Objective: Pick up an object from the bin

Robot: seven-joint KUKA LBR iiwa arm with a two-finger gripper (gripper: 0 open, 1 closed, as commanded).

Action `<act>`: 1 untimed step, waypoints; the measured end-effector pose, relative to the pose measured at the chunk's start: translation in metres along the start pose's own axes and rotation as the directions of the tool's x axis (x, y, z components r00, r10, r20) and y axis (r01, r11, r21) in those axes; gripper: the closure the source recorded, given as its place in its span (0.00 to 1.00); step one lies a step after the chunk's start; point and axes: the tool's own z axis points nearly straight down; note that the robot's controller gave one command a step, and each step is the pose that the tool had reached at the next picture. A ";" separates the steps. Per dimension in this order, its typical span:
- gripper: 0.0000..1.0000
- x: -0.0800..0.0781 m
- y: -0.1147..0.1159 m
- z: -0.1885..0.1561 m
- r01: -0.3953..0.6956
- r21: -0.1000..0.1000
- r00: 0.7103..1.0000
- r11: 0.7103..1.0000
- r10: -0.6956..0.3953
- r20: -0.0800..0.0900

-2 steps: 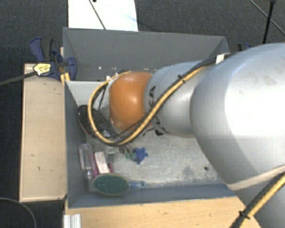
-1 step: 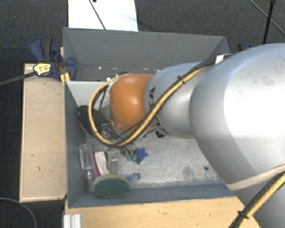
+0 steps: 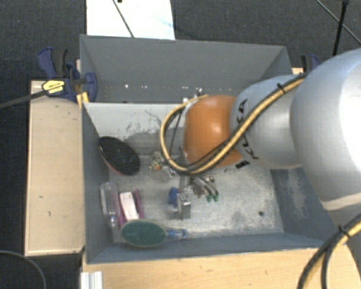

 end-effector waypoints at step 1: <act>1.00 -0.001 0.005 0.000 0.002 -0.004 1.000 1.000 -0.002 0.001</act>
Offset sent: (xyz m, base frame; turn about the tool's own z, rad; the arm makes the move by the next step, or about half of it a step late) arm 0.0000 0.0000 0.0000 0.0000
